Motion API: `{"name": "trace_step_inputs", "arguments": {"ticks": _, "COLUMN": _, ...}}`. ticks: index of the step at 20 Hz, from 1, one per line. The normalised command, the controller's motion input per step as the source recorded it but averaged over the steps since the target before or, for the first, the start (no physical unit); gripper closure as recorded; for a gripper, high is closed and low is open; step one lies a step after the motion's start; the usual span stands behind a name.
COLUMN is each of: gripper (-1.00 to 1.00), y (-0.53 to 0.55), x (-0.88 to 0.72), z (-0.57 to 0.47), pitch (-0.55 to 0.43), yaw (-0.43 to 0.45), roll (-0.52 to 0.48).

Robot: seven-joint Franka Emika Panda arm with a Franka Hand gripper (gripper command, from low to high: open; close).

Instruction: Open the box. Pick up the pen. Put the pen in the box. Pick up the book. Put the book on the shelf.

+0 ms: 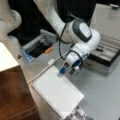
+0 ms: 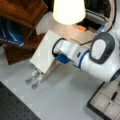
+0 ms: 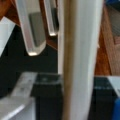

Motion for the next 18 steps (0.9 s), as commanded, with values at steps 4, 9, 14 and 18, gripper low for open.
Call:
{"name": "trace_step_inputs", "arguments": {"ticks": 4, "gripper": 1.00, "y": 0.02, "x": 0.06, "z": 0.27, "pitch": 0.127, "yaw": 0.086, "roll": -0.203}}
{"name": "trace_step_inputs", "arguments": {"ticks": 9, "gripper": 1.00, "y": 0.03, "x": 0.08, "z": 0.29, "pitch": 0.119, "yaw": 0.099, "roll": -0.197}}
{"name": "trace_step_inputs", "arguments": {"ticks": 14, "gripper": 1.00, "y": 0.04, "x": 0.09, "z": 0.36, "pitch": 0.133, "yaw": 0.098, "roll": -0.211}}
{"name": "trace_step_inputs", "arguments": {"ticks": 18, "gripper": 1.00, "y": 0.02, "x": 0.09, "z": 0.41, "pitch": 0.152, "yaw": 0.093, "roll": -0.234}}
